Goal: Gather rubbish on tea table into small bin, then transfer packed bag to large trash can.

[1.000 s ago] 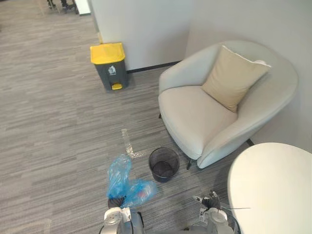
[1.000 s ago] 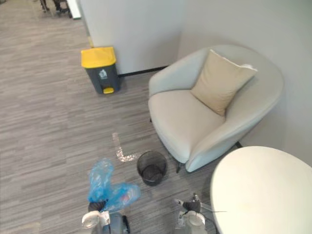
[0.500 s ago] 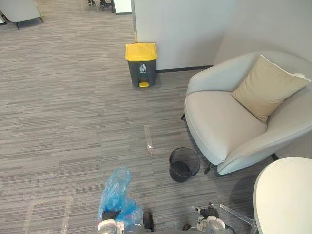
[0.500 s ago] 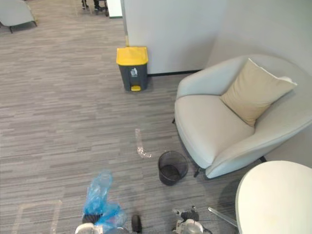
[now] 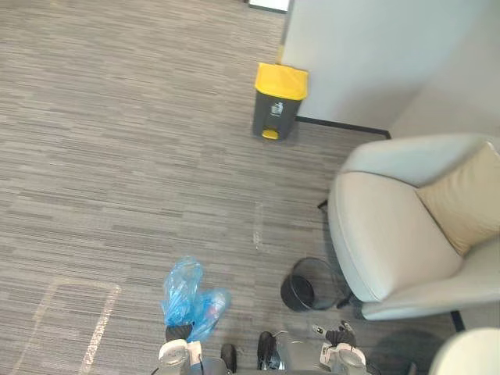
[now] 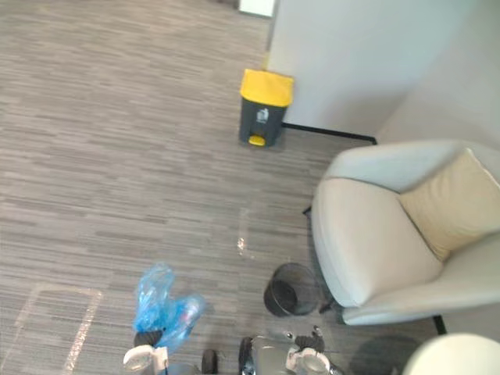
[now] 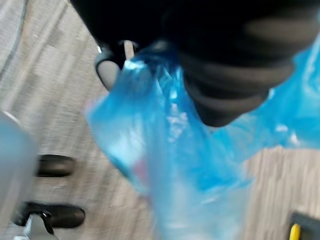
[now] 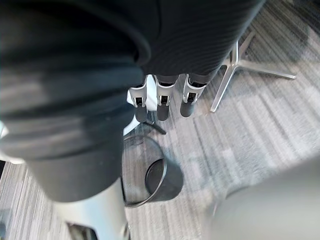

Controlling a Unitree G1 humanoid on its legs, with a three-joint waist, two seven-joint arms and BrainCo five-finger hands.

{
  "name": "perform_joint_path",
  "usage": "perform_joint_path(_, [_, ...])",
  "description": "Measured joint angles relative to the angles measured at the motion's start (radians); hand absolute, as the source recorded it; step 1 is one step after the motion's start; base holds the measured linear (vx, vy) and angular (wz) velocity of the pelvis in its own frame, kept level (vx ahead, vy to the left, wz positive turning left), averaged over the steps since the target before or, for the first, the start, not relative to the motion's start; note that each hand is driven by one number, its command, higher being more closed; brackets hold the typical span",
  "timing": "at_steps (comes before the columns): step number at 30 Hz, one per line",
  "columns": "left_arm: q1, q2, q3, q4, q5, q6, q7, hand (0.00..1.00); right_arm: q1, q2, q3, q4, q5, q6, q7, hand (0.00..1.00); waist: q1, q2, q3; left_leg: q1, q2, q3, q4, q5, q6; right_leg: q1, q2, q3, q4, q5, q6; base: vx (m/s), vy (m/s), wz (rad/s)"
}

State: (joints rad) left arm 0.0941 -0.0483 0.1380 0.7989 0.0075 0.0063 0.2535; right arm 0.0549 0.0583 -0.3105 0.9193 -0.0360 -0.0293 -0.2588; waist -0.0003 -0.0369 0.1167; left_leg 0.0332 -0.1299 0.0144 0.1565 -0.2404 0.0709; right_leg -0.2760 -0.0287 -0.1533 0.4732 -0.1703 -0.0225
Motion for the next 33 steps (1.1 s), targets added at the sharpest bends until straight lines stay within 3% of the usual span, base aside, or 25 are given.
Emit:
perform_joint_path(1, [0.000,-0.007,0.000,0.000,0.000,0.000,0.000,1.00,0.012,-0.005,0.001,0.001,0.000,0.001,0.001,0.00,0.008,0.006,-0.021,-0.034,0.009,-0.002,0.126,-0.064,-0.076,0.043,0.008,-0.006,-0.062,-0.022,-0.021,0.54,-0.016,0.46])
perform_joint_path(2, [-0.002,-0.009,0.000,-0.001,0.000,0.000,-0.001,1.00,0.009,-0.008,0.002,0.000,0.001,0.002,0.001,0.00,0.008,0.018,-0.024,-0.074,0.020,0.012,0.218,-0.081,-0.105,0.073,0.014,-0.008,-0.097,-0.028,-0.021,0.57,-0.017,0.32])
perform_joint_path(3, [-0.008,-0.007,0.000,-0.004,0.000,0.000,-0.001,1.00,-0.004,-0.015,0.019,-0.004,0.003,0.002,0.001,0.00,0.008,0.047,-0.014,-0.177,0.046,0.048,0.454,-0.064,-0.134,0.124,0.029,-0.016,-0.155,-0.026,-0.025,0.54,-0.004,0.05])
perform_joint_path(4, [-0.010,-0.008,0.002,-0.005,0.000,0.000,-0.004,1.00,-0.017,-0.018,0.036,-0.002,0.008,0.006,0.002,0.00,0.018,0.063,0.004,-0.278,0.105,0.123,0.705,-0.024,-0.156,0.195,0.042,0.000,-0.199,-0.028,-0.028,0.64,0.009,-0.12])
perform_joint_path(6, [-0.009,-0.005,0.016,-0.022,-0.002,0.001,-0.002,1.00,-0.032,-0.009,0.042,-0.001,0.017,0.015,0.002,0.00,0.045,0.063,0.018,-0.322,0.177,0.183,0.803,-0.067,-0.087,0.298,0.044,0.045,-0.241,-0.039,-0.045,0.53,0.059,-0.49])
perform_joint_path(8, [-0.008,-0.006,0.021,-0.037,-0.002,0.000,-0.003,1.00,-0.035,-0.005,0.052,-0.001,0.018,0.017,0.001,0.00,0.062,0.050,0.027,-0.375,0.226,0.195,0.743,-0.078,-0.070,0.358,0.019,0.069,-0.246,-0.040,-0.044,0.45,0.131,-0.51])
perform_joint_path(9, [-0.006,-0.007,0.022,-0.045,-0.001,-0.002,-0.003,1.00,-0.058,0.000,0.049,-0.004,0.020,0.017,0.000,0.00,0.062,0.043,0.031,-0.412,0.247,0.190,0.610,-0.070,-0.072,0.382,-0.014,0.083,-0.227,-0.051,-0.033,0.51,0.258,-0.47])
perform_joint_path(10, [-0.008,-0.009,0.021,-0.052,0.000,-0.004,-0.003,1.00,-0.060,0.003,0.048,-0.010,0.036,0.017,0.000,0.00,0.063,0.041,0.030,-0.424,0.256,0.171,0.430,-0.002,-0.080,0.393,-0.043,0.104,-0.195,-0.079,-0.001,0.42,0.222,-0.49])
perform_joint_path(11, [-0.006,-0.011,0.016,-0.051,0.000,-0.004,-0.003,1.00,-0.055,0.003,0.048,-0.013,0.037,0.017,0.000,0.00,0.063,0.048,0.027,-0.415,0.259,0.157,0.348,0.051,-0.085,0.399,-0.049,0.116,-0.185,-0.090,0.015,0.53,0.354,-0.45])
perform_joint_path(12, [-0.006,-0.007,0.009,-0.031,0.001,-0.005,-0.004,1.00,-0.046,0.005,0.046,-0.021,0.037,0.018,-0.001,0.00,0.063,0.058,0.017,-0.408,0.264,0.138,0.255,0.204,-0.107,0.419,-0.070,0.151,-0.172,-0.142,0.077,0.44,0.318,-0.24])
perform_joint_path(13, [-0.029,-0.003,0.028,-0.026,0.001,-0.004,-0.001,1.00,-0.046,0.006,0.066,-0.022,0.037,0.023,0.004,0.00,0.059,0.035,0.012,-0.409,0.237,0.158,0.264,0.173,-0.098,0.404,-0.099,0.185,-0.164,-0.120,0.068,0.44,0.318,-0.22])
perform_joint_path(14, [-0.036,-0.003,0.030,-0.028,0.001,-0.004,0.000,1.00,-0.049,0.009,0.064,-0.023,0.037,0.024,0.003,0.00,0.067,0.033,0.014,-0.412,0.236,0.162,0.274,0.158,-0.097,0.396,-0.101,0.202,-0.160,-0.103,0.055,0.41,0.302,-0.29])
perform_joint_path(17, [-0.033,-0.003,0.026,-0.031,0.001,-0.002,0.000,1.00,-0.057,0.015,0.058,-0.035,0.036,0.025,0.002,0.00,0.085,0.008,0.022,-0.352,0.231,0.251,0.317,0.069,-0.063,0.366,-0.145,0.264,-0.054,-0.028,0.128,0.34,0.256,-0.57])
perform_joint_path(18, [-0.030,-0.002,0.023,-0.032,0.001,-0.001,0.000,1.00,-0.057,0.015,0.059,-0.037,0.036,0.024,0.002,0.00,0.089,0.007,0.023,-0.311,0.229,0.281,0.301,0.051,-0.058,0.329,-0.153,0.282,0.035,0.003,0.146,0.39,0.291,-0.93])
perform_joint_path(19, [-0.027,-0.002,0.017,-0.031,0.001,-0.001,0.000,1.00,-0.053,0.014,0.064,-0.037,0.036,0.023,0.003,0.00,0.086,0.008,0.025,-0.250,0.223,0.310,0.269,0.032,-0.055,0.251,-0.158,0.302,0.207,0.077,0.170,0.29,0.184,-0.88])
perform_joint_path(20, [-0.037,-0.003,0.009,-0.026,0.000,-0.001,0.000,1.00,-0.042,0.009,0.065,-0.036,0.036,0.023,0.003,0.00,0.074,0.010,0.036,-0.166,0.216,0.329,0.228,-0.003,-0.060,0.141,-0.143,0.294,0.428,0.054,0.145,0.28,0.154,-0.70])
perform_joint_path(23, [-0.035,-0.003,-0.001,-0.002,0.000,0.001,0.001,1.00,-0.020,0.011,0.072,-0.046,0.037,0.023,0.002,0.00,0.057,0.018,0.038,-0.080,0.209,0.339,0.171,-0.033,-0.075,0.022,-0.123,0.216,0.509,-0.014,0.112,0.25,0.042,-0.26])
perform_joint_path(24, [-0.036,-0.003,-0.004,0.007,0.000,0.001,0.001,1.00,-0.023,0.012,0.068,-0.048,0.035,0.017,0.002,0.00,0.046,0.005,0.036,-0.024,0.208,0.350,0.130,-0.043,-0.087,-0.049,-0.121,0.124,0.452,-0.049,0.098,0.24,-0.026,-0.11])
perform_joint_path(25, [-0.038,-0.003,-0.006,0.010,0.000,0.001,0.001,1.00,-0.023,0.011,0.068,-0.047,0.035,0.017,0.001,0.00,0.046,0.001,0.036,-0.010,0.207,0.352,0.121,-0.046,-0.090,-0.063,-0.118,0.099,0.418,-0.056,0.094,0.32,-0.068,-0.11])
perform_joint_path(27, [-0.043,-0.010,-0.005,0.035,0.000,0.001,0.000,1.00,-0.029,0.010,0.056,-0.037,0.034,0.015,0.002,0.00,0.045,-0.004,0.036,0.062,0.208,0.358,0.070,-0.057,-0.105,-0.083,-0.102,0.004,0.188,-0.048,0.076,0.40,-0.121,0.04])
perform_joint_path(28, [-0.042,-0.011,-0.006,0.044,0.000,0.001,0.000,1.00,-0.034,0.008,0.049,-0.027,0.033,0.015,0.002,0.00,0.037,-0.005,0.035,0.101,0.205,0.354,0.050,-0.072,-0.125,-0.077,-0.082,-0.016,0.005,0.013,0.055,0.42,-0.128,0.19])
perform_joint_path(29, [-0.043,-0.008,-0.006,0.048,0.000,0.001,0.000,1.00,-0.035,0.006,0.046,-0.020,0.033,0.014,0.002,0.00,0.036,-0.009,0.033,0.115,0.197,0.347,0.041,-0.081,-0.135,-0.072,-0.073,-0.013,-0.052,0.081,0.021,0.52,-0.126,0.21])
perform_joint_path(30, [-0.046,-0.005,-0.019,0.076,-0.001,0.004,-0.004,1.00,-0.046,-0.008,0.035,-0.001,0.027,0.015,0.002,0.00,0.030,0.026,0.016,0.149,0.213,0.305,0.016,-0.081,-0.147,-0.055,-0.044,-0.024,-0.044,0.088,-0.010,0.57,-0.085,0.07])
perform_joint_path(31, [-0.044,-0.009,-0.015,0.078,0.000,0.003,-0.003,1.00,-0.061,-0.017,0.034,0.013,0.006,0.017,0.002,0.00,0.033,0.050,0.006,0.149,0.227,0.253,0.028,-0.060,-0.163,-0.057,-0.035,-0.035,-0.016,0.047,-0.026,0.58,-0.088,0.01])
perform_joint_path(33, [-0.048,-0.014,-0.020,0.078,0.000,0.002,-0.003,1.00,-0.065,-0.017,0.030,0.018,-0.004,0.020,0.003,0.00,0.032,0.060,0.008,0.135,0.237,0.202,0.103,-0.033,-0.154,-0.037,-0.032,-0.042,0.008,0.008,-0.031,0.60,-0.155,0.08])
